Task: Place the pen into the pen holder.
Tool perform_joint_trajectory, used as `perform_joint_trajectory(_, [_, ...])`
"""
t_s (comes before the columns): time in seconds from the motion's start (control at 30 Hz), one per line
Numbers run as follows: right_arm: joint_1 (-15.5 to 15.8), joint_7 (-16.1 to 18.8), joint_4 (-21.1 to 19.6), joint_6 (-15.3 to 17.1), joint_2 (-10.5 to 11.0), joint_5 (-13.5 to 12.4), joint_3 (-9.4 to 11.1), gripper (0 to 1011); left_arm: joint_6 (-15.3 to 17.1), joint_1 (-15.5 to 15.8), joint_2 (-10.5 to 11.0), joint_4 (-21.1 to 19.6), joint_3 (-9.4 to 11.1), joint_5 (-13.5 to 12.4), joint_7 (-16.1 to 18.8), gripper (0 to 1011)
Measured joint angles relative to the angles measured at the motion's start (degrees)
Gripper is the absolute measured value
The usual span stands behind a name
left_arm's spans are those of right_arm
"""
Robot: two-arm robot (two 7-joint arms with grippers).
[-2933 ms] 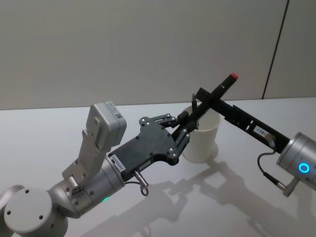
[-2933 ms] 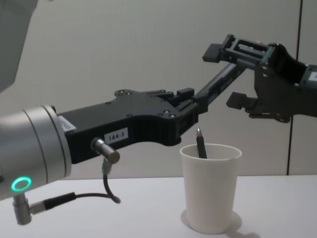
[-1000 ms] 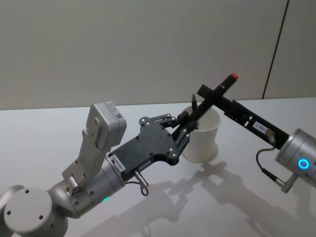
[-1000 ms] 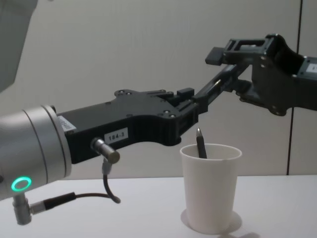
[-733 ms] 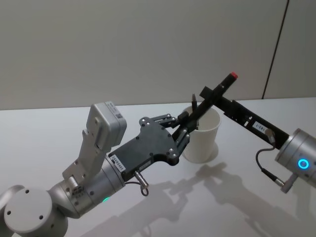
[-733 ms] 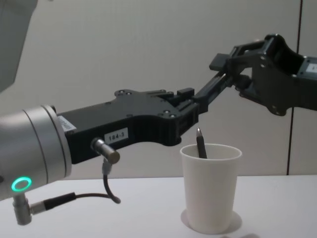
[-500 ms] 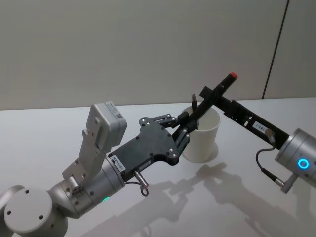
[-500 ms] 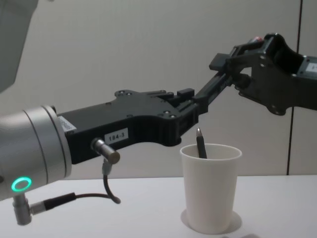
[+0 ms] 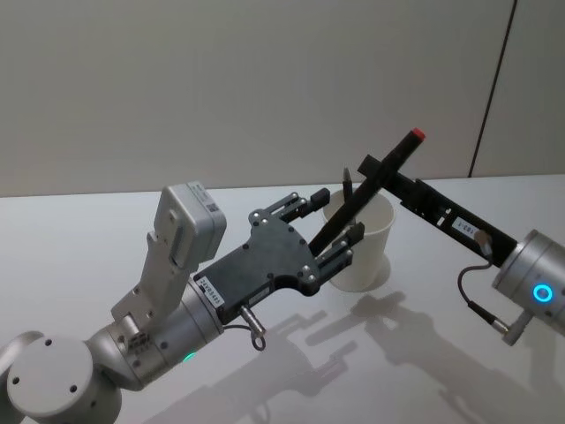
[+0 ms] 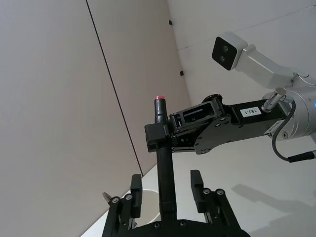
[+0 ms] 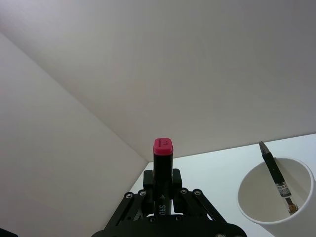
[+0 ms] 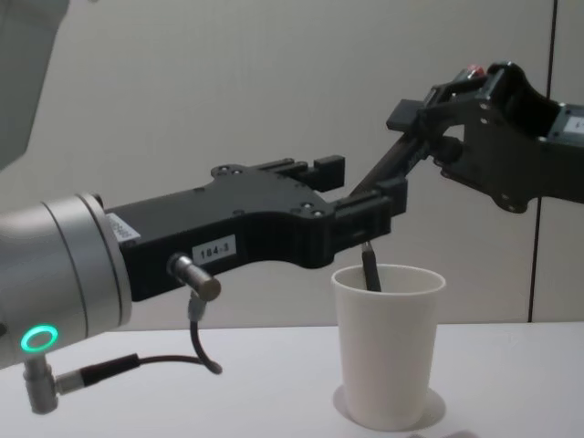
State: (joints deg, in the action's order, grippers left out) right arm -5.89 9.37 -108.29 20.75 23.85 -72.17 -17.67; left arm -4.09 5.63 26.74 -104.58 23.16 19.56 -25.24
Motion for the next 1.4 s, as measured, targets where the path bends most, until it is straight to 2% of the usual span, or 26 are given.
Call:
perform_joint_trajectory(0.37, [0.0,0.0,0.0,-0.2,0.1,0.2,0.0,192,0.0,0.0,0.0,0.0,0.0,0.0,0.0,915])
perform_joint_trajectory(0.43, [0.0,0.0,0.0,-0.3,0.1,0.3,0.0,192,0.0,0.0,0.0,0.0,0.0,0.0,0.0,930])
perform_joint_trajectory(0.5, [0.0,0.0,0.0,-0.7,0.2,0.8,-0.1,192,0.0,0.0,0.0,0.0,0.0,0.0,0.0,994])
perform_joint_trajectory(0.7, [0.0,0.1,-0.1,-2.8,0.7,3.8,-0.2,192,0.0,0.0,0.0,0.0,0.0,0.0,0.0,1001])
perform_joint_trajectory(0.8, [0.0,0.1,-0.2,-4.8,1.0,6.7,-0.3,192,0.0,0.0,0.0,0.0,0.0,0.0,0.0,1001])
perform_joint_trajectory(0.9, [0.0,-0.1,-0.3,-6.0,1.2,8.5,-0.4,192,0.0,0.0,0.0,0.0,0.0,0.0,0.0,1001])
perform_joint_trajectory(1.0, [0.0,-0.6,-0.5,-8.2,1.5,12.1,-0.5,192,0.0,0.0,0.0,0.0,0.0,0.0,0.0,1001])
perform_joint_trajectory(1.03, [0.0,-0.6,-0.5,-8.2,1.5,12.1,-0.5,192,0.0,0.0,0.0,0.0,0.0,0.0,0.0,1001])
perform_joint_trajectory(1.13, [0.1,-1.5,-0.6,-10.4,1.8,16.2,-0.6,192,0.0,0.0,0.0,0.0,0.0,0.0,0.0,1001])
perform_joint_trajectory(1.23, [0.1,-2.0,-0.6,-11.7,1.9,18.6,-0.7,192,0.0,0.0,0.0,0.0,0.0,0.0,0.0,1001])
perform_joint_trajectory(1.4, [0.1,-3.2,-0.7,-14.6,2.2,25.1,-1.0,192,0.0,0.0,0.0,0.0,0.0,0.0,0.0,1001])
